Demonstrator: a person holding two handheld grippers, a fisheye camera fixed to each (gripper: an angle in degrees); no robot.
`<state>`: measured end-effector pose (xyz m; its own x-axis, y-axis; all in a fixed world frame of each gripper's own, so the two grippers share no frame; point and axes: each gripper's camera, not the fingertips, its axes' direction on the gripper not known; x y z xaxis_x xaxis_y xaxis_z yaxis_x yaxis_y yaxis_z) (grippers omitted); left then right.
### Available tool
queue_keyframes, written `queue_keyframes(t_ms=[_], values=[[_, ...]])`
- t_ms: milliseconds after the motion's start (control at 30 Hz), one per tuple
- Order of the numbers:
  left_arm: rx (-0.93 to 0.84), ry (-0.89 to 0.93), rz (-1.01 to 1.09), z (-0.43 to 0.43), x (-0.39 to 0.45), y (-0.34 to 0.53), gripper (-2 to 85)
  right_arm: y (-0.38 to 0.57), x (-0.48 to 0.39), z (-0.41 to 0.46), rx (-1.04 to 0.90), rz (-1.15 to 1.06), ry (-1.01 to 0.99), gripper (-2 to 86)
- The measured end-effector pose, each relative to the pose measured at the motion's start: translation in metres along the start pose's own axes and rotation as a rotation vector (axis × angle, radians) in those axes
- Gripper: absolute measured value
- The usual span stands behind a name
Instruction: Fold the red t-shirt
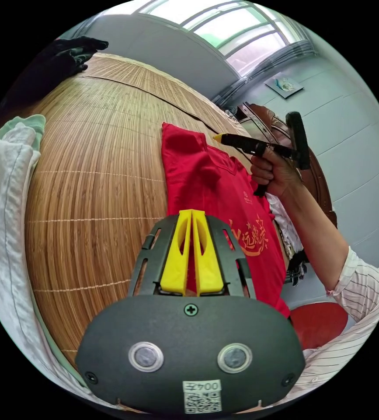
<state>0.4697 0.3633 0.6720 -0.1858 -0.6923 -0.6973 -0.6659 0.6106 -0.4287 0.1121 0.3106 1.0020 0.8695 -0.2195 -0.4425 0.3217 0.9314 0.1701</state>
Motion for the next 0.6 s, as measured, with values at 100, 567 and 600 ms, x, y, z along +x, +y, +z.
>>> queue_keyframes(t_ms=[100,567,600], values=[[0.017,-0.034,0.102,-0.007,0.023,-0.003,0.1,0.013,-0.023,0.0,-0.041,-0.11,-0.037,-0.6],[-0.202,0.024,0.159,0.033,0.042,-0.006,0.2,-0.028,0.022,0.029,-0.183,-0.055,-0.117,-0.6],[-0.198,0.027,0.155,0.032,0.041,-0.006,0.1,-0.025,0.025,0.025,-0.183,-0.062,-0.138,-0.6]])
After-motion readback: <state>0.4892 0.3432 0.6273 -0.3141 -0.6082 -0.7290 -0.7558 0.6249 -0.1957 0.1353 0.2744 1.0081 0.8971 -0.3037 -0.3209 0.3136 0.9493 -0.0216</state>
